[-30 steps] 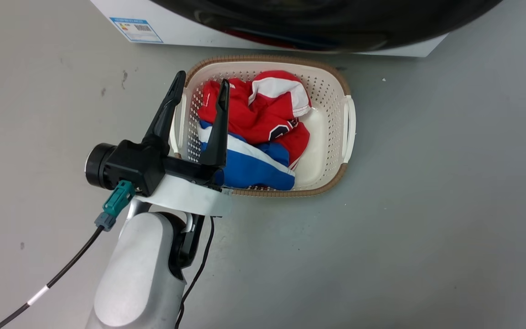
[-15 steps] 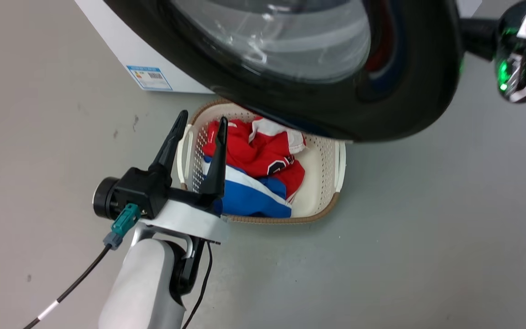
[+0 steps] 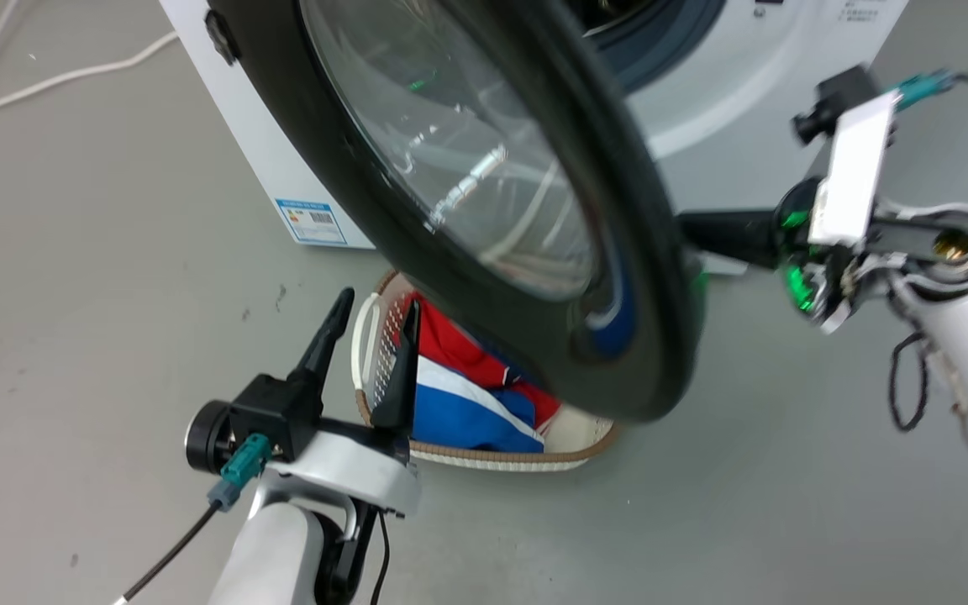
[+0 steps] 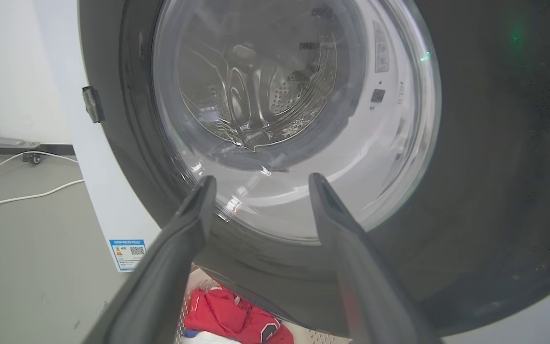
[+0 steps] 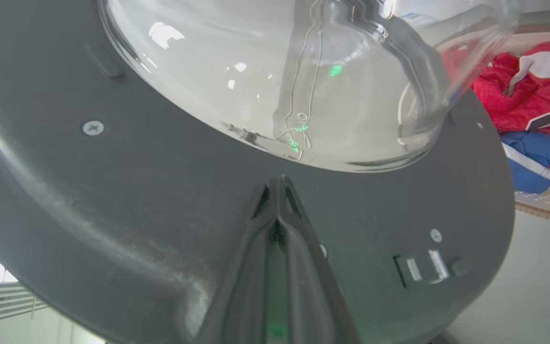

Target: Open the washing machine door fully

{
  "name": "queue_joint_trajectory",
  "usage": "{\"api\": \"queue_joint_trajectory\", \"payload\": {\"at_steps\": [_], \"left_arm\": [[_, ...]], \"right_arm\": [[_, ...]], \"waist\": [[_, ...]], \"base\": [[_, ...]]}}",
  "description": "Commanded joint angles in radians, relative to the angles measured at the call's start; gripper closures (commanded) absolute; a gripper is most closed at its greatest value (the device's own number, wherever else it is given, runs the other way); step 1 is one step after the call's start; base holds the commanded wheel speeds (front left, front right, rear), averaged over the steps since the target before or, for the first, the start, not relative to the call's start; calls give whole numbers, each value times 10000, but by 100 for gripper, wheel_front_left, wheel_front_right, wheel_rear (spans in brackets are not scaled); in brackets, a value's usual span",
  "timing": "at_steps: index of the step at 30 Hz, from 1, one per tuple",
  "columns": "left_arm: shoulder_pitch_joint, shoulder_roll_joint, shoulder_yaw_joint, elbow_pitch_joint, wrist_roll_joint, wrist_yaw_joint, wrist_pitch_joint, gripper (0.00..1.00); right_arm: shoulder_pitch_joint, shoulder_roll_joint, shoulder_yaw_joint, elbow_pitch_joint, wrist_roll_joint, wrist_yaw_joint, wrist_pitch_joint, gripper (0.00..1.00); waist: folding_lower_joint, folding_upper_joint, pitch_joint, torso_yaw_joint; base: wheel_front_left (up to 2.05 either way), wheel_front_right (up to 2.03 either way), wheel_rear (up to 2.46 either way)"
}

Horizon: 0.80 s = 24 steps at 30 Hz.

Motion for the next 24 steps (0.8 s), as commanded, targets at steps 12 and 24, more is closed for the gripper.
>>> {"api": "queue_joint_trajectory", "payload": {"at_steps": [12, 24], "left_arm": [[757, -4, -192, 340, 105, -100, -26, 0], [1027, -4, -191, 445, 174, -179, -26, 0]], "right_arm": [[1432, 750, 845, -927, 712, 4, -266, 100], [1974, 1009, 1445, -1436, 956, 4, -819, 100]], "waist": [[1, -1, -1043, 268], [1, -1, -1399, 295]], "base": [[0, 0, 0], [0, 0, 0]]}}
